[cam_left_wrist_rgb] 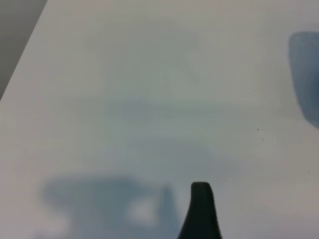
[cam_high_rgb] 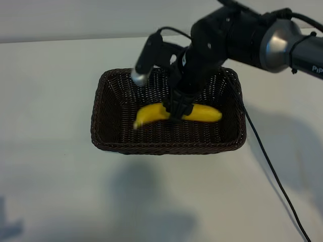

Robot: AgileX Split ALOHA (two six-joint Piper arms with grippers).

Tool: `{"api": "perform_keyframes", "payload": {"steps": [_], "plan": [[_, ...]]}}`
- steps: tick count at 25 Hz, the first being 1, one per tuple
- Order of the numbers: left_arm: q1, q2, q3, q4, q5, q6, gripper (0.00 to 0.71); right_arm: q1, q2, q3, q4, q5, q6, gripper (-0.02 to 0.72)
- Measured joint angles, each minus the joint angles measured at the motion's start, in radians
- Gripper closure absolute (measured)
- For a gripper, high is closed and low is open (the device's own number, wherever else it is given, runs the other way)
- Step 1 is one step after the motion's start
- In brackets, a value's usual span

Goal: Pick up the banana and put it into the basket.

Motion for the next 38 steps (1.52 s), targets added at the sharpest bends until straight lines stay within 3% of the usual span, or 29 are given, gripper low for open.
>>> {"api": "perform_keyframes", "payload": {"steps": [7,14,18,20,25,32,38], "plan": [[0.0,0.0,0.0,0.0,0.0,0.0,0.113,-0.003,0.0,-0.245,-0.002,0.292,0.225,0.111],[0.0,0.0,0.0,0.0,0.0,0.001,0.113,-0.096,0.0,-0.312,-0.052,0.326,0.416,0.122],[0.0,0.0,0.0,0.0,0.0,0.001,0.113,-0.211,0.018,-0.312,-0.126,0.356,0.579,0.123],[0.0,0.0,0.0,0.0,0.0,0.001,0.113,-0.287,0.036,-0.312,-0.144,0.376,0.629,0.124],[0.0,0.0,0.0,0.0,0.0,0.001,0.113,-0.452,0.062,-0.311,-0.144,0.401,0.634,0.125],[0.0,0.0,0.0,0.0,0.0,0.001,0.113,-0.665,0.064,-0.311,-0.142,0.422,0.547,0.125],[0.0,0.0,0.0,0.0,0.0,0.001,0.113,-0.752,0.064,-0.311,-0.07,0.425,0.52,0.128]]}}
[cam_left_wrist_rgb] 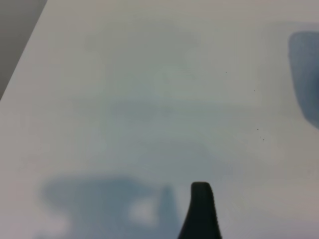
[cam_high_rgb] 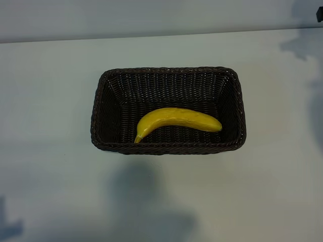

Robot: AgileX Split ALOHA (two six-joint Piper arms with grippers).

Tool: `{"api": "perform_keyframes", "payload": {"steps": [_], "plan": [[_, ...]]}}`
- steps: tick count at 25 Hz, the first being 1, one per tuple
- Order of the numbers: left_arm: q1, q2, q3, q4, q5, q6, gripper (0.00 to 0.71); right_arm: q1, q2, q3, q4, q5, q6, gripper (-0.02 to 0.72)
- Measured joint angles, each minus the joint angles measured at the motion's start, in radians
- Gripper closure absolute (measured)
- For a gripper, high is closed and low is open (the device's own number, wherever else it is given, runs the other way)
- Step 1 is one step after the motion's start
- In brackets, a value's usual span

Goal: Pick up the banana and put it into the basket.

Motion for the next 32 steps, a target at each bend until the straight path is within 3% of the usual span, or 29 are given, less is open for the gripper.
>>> {"api": "perform_keyframes", "payload": {"steps": [5,8,14,24,32], "plan": [[0.0,0.0,0.0,0.001,0.0,0.0,0.113,0.0,-0.032,0.068,0.015,-0.003,-0.018,0.145],[0.0,0.0,0.0,0.001,0.0,0.0,0.113,0.0,-0.119,0.208,0.009,-0.005,-0.033,0.163],[0.0,0.0,0.0,0.001,0.0,-0.001,0.113,0.001,-0.397,0.558,-0.071,-0.003,-0.037,0.188],[0.0,0.0,0.0,0.001,0.0,-0.002,0.113,0.001,-0.914,0.984,-0.078,0.0,0.05,0.197],[0.0,0.0,0.0,0.001,0.0,-0.002,0.113,0.001,-1.286,1.224,-0.076,-0.036,0.057,0.237]]}}
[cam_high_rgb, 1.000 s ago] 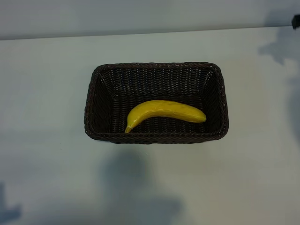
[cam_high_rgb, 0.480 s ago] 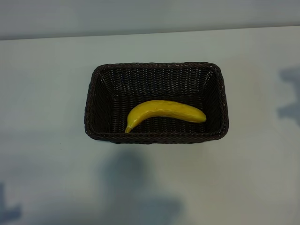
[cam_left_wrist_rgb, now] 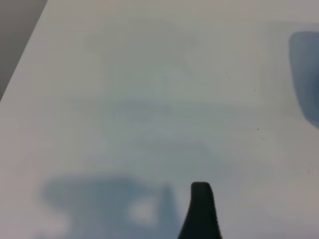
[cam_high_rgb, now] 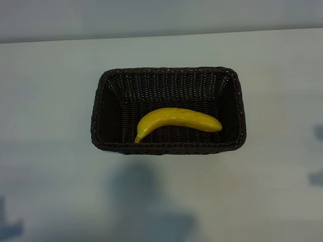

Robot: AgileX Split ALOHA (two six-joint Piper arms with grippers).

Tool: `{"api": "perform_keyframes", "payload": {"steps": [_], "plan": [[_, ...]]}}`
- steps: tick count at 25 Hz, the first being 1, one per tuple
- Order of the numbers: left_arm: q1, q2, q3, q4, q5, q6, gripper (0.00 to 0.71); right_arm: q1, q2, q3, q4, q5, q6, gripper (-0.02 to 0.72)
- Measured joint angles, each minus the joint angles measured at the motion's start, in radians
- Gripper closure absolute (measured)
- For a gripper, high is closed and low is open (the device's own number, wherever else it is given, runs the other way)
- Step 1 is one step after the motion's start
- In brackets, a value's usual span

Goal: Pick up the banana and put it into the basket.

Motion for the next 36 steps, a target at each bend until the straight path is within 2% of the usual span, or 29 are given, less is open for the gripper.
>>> {"api": "perform_keyframes", "payload": {"steps": [4,9,25,36], "plan": [[0.0,0.0,0.0,0.0,0.0,0.0,0.113,0.0,-0.129,0.101,0.017,-0.077,0.008,0.261],[0.0,0.0,0.0,0.0,0.0,0.0,0.113,0.001,-0.236,0.13,0.029,-0.105,0.008,0.289],[0.0,0.0,0.0,0.0,0.0,0.002,0.113,0.001,-0.748,0.13,0.036,-0.105,0.008,0.341],[0.0,0.0,0.0,0.001,0.0,0.002,0.113,0.001,-0.757,0.131,0.034,-0.105,0.008,0.341]]}}
